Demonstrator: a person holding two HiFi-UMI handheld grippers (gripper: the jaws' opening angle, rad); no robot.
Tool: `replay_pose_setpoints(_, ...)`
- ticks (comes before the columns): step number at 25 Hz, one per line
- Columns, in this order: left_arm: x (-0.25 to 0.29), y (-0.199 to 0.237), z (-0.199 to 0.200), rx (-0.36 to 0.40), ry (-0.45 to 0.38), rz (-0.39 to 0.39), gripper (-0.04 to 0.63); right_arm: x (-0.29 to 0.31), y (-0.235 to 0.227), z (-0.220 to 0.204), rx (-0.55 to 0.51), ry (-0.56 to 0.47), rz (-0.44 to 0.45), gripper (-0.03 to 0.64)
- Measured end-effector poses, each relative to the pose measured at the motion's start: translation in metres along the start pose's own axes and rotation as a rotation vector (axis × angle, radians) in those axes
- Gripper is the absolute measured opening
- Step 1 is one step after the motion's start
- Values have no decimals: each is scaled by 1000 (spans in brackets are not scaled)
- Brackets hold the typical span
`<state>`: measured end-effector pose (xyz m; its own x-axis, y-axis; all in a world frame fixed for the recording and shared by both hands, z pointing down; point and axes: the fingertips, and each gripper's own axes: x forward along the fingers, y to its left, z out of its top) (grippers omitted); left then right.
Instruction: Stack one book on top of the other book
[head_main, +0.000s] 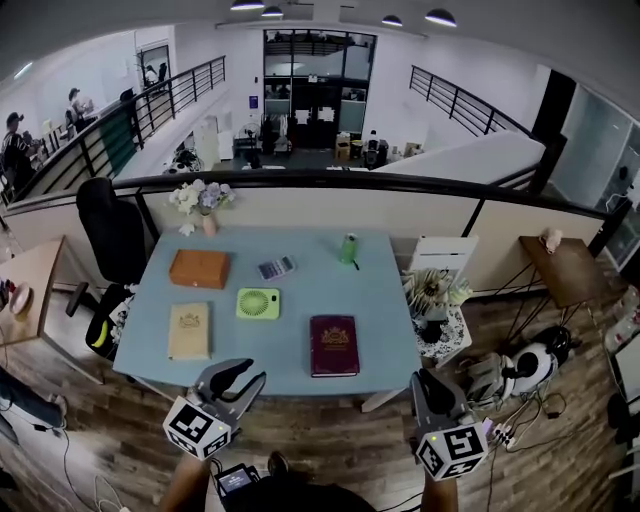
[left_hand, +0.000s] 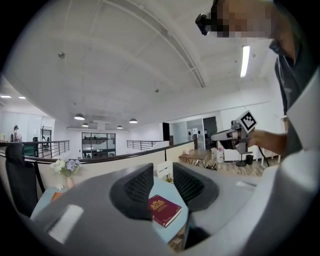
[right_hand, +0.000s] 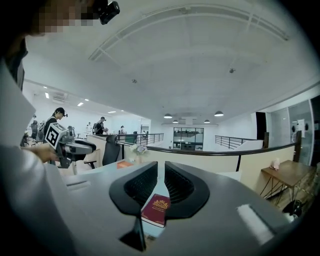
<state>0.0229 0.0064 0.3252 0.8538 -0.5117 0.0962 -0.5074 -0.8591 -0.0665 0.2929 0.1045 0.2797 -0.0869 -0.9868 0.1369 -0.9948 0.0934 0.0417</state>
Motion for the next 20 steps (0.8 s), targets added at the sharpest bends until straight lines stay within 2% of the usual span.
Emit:
replay_pose_setpoints(12,14,59,-5,-11,-40,-102,169,33,29,13,-26,19,-105,26)
replay_pose_setpoints(20,11,95,-12,-34,-62,-98,169,67,51,20,-49,37,-98,26)
